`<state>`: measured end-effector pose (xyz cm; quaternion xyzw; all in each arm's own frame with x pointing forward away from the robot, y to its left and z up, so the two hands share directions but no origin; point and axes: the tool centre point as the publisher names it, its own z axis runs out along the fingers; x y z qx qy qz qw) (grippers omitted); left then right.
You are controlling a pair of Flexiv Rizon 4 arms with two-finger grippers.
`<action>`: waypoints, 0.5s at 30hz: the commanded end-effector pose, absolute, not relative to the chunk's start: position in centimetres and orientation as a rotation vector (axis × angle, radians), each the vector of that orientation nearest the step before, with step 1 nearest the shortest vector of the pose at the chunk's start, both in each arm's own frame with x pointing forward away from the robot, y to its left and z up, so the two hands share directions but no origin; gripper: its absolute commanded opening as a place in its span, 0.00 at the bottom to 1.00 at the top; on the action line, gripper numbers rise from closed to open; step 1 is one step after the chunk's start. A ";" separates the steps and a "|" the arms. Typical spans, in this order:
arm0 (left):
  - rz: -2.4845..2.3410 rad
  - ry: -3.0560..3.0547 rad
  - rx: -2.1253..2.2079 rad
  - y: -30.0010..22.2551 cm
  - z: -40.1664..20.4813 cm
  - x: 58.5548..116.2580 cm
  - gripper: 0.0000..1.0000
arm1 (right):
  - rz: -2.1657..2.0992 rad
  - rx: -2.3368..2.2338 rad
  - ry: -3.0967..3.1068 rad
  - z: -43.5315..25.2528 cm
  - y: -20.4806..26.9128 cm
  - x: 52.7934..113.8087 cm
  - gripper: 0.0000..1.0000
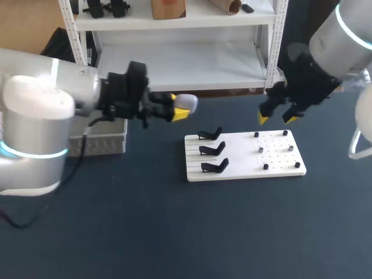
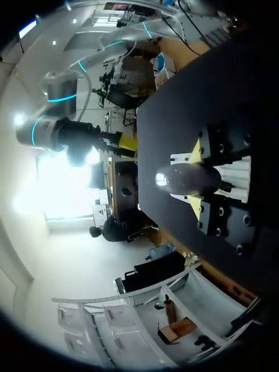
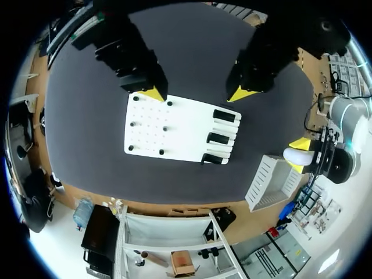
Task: Pick up each earbud case from the left stands, insert the matching earbuds, close the lid, and place the case in the box.
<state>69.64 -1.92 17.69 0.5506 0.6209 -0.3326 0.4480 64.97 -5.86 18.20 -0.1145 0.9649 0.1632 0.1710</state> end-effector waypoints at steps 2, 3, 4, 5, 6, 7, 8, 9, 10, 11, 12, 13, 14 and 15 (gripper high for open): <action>-0.840 1.484 1.316 4.7 18.9 69.5 0.00 | 0.501 -0.310 2.675 18.0 -6.4 64.1 1.00; -0.832 1.485 1.313 5.5 19.1 69.7 0.00 | 0.501 -0.310 2.675 18.0 -6.4 64.1 1.00; -0.815 1.481 1.305 6.5 19.3 69.8 0.00 | 0.501 -0.310 2.675 18.0 -6.4 64.1 1.00; -0.807 1.489 1.290 7.4 19.3 69.9 0.00 | 0.501 -0.310 2.675 18.0 -6.4 64.1 1.00; -0.791 1.509 1.281 8.4 19.3 70.2 0.00 | 0.501 -0.310 2.675 18.0 -6.4 64.1 1.00; -0.778 1.514 1.278 9.3 19.3 70.4 0.00 | 0.501 -0.310 2.675 18.0 -6.4 64.1 1.00; -0.768 1.518 1.261 10.2 19.3 70.6 0.00 | 0.501 -0.310 2.675 18.0 -6.4 64.1 1.00; -0.758 1.532 1.261 10.9 19.2 70.9 0.00 | 0.501 -0.310 2.675 18.0 -6.4 64.1 1.00; -0.746 1.545 1.256 11.8 19.0 71.3 0.00 | 0.501 -0.310 2.675 18.0 -6.4 64.1 1.00; -0.744 1.547 1.242 12.5 18.8 71.7 0.00 | 0.501 -0.310 2.675 18.0 -6.4 64.1 1.00; -0.733 1.555 1.234 13.3 18.6 72.0 0.00 | 0.501 -0.310 2.675 18.0 -6.4 64.1 1.00; -0.721 1.551 1.225 14.0 18.5 72.4 0.00 | 0.501 -0.310 2.675 18.0 -6.4 64.1 1.00; -0.717 1.556 1.208 14.7 18.3 72.7 0.00 | 0.501 -0.310 2.675 18.0 -6.4 64.1 1.00; -0.696 1.575 1.200 15.4 18.1 73.1 0.00 | 0.501 -0.310 2.675 18.0 -6.4 64.1 1.00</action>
